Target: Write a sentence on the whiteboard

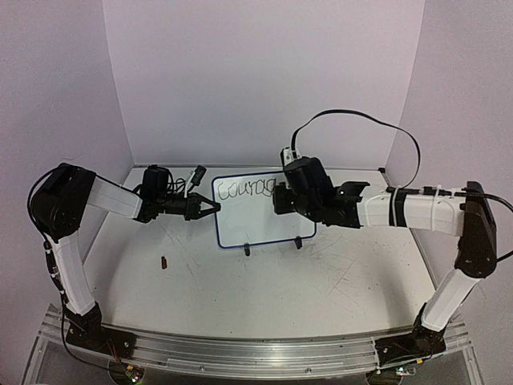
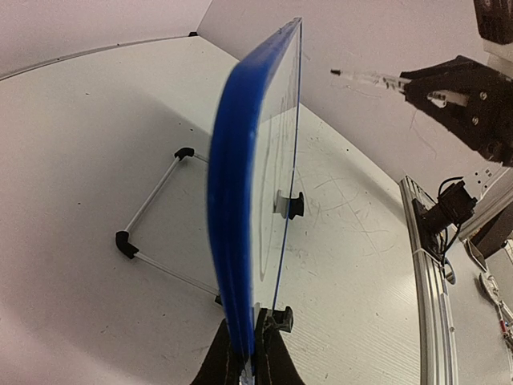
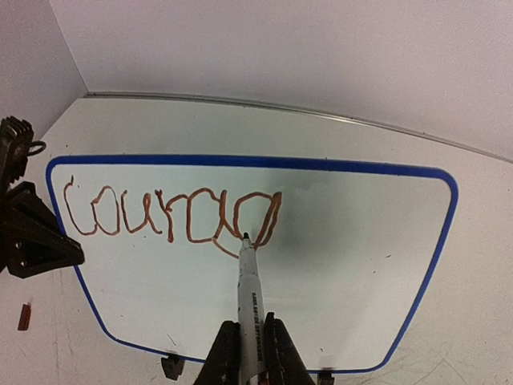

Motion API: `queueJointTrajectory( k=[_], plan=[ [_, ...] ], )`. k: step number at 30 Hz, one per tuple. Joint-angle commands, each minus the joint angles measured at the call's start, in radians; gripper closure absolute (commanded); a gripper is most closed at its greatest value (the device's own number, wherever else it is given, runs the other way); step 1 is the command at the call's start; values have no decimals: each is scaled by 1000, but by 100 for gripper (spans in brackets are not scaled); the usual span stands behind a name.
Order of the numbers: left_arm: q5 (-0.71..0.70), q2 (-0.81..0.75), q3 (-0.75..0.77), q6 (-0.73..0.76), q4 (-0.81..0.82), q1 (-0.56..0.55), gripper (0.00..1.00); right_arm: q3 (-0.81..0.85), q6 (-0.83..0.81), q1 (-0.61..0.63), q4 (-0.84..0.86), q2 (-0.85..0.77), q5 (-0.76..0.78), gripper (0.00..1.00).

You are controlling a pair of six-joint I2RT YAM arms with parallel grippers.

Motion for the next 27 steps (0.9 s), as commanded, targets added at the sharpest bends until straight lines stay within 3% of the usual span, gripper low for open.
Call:
queueJointTrajectory(
  k=[1,27],
  plan=[
    [-131,-13,20,44,-32,6,100,-18,-10,-29,19,-67,46,100],
    [-135,-16,19,47,-36,7,100,42,-44,-59,51,15,20,100]
  ],
)
